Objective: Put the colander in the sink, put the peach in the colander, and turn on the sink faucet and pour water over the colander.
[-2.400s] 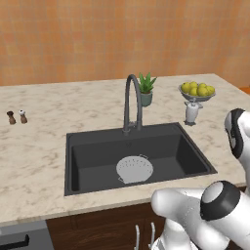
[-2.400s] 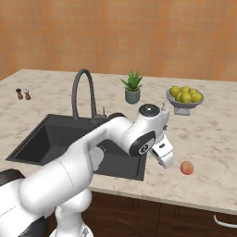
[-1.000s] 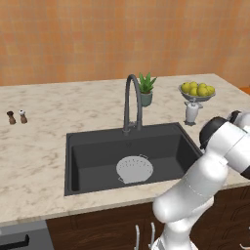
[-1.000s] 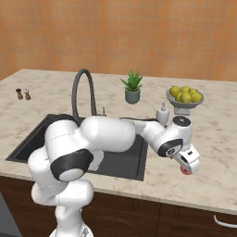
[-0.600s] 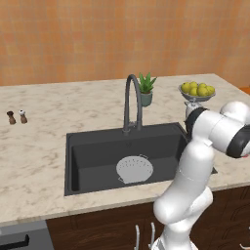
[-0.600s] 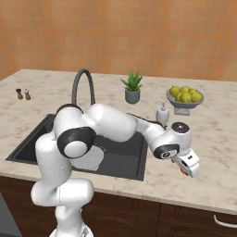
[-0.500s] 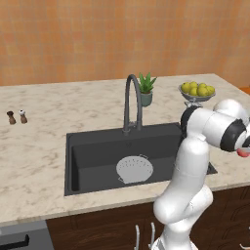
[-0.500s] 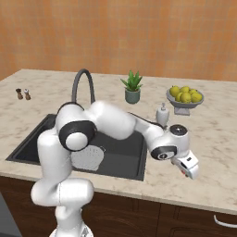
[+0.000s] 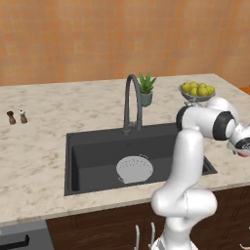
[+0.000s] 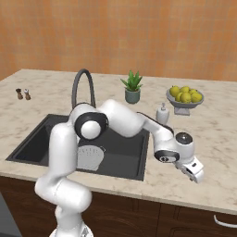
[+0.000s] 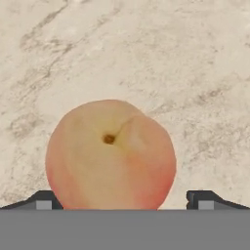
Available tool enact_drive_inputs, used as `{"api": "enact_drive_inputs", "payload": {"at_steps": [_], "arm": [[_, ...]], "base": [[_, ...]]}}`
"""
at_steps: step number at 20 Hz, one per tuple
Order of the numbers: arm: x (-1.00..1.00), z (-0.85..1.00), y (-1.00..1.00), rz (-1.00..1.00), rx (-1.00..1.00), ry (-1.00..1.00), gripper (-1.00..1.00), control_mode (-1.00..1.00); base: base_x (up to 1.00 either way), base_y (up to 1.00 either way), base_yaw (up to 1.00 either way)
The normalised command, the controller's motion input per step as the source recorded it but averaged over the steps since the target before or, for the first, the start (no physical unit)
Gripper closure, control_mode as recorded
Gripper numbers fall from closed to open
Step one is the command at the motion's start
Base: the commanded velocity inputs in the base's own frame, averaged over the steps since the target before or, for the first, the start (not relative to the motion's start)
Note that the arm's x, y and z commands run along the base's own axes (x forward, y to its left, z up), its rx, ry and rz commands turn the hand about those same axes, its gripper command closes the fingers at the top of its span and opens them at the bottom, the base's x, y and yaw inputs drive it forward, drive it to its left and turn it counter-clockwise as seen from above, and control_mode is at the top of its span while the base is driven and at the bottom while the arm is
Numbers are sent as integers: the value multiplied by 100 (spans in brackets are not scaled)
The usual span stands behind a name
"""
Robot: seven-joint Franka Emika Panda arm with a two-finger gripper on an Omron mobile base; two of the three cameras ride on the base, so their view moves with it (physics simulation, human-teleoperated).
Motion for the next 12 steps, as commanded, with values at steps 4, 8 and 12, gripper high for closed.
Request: {"api": "enact_drive_inputs", "payload": {"at_steps": [4,8,12], "arm": [[64,0,-1,4,1,2,-100,-100],[45,-11,0,3,0,1,100,-100],[28,-29,0,0,0,5,100,-100]], "base": [[0,0,0],[0,0,0],[0,0,0]]}}
